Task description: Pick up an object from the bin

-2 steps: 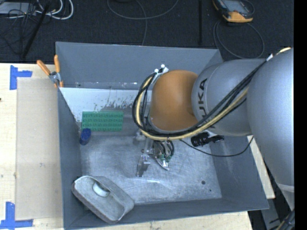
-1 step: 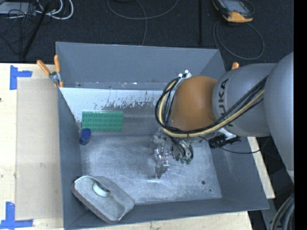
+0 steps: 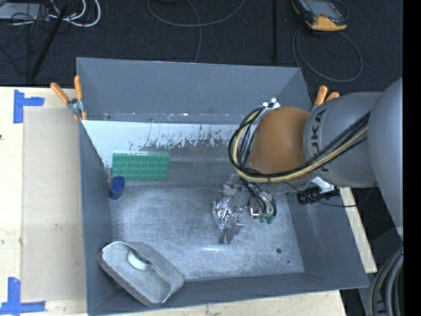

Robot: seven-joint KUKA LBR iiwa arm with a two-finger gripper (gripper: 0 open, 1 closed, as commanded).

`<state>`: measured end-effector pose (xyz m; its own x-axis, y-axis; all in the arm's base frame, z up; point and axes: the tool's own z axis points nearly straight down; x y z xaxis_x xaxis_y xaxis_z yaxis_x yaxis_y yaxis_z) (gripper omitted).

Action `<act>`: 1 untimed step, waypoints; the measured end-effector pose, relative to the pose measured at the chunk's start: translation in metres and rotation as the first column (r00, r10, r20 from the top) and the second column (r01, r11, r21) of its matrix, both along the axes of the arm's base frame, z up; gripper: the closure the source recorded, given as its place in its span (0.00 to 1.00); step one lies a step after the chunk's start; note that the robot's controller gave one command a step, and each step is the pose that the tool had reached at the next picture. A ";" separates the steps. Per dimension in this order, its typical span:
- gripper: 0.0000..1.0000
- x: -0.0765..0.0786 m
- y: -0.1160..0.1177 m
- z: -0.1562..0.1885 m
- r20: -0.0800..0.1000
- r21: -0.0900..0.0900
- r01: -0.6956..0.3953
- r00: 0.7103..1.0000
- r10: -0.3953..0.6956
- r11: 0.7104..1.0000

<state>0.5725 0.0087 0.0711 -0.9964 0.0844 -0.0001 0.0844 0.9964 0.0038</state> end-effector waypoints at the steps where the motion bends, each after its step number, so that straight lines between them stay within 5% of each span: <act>1: 1.00 0.000 0.001 0.002 -0.002 -0.001 -0.002 1.000 0.002 1.000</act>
Offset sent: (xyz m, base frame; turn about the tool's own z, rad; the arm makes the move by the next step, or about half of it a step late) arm 0.0000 0.0000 0.0000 0.0000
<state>0.5724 0.0096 0.0735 -0.9966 0.0820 0.0018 0.0820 0.9966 0.0023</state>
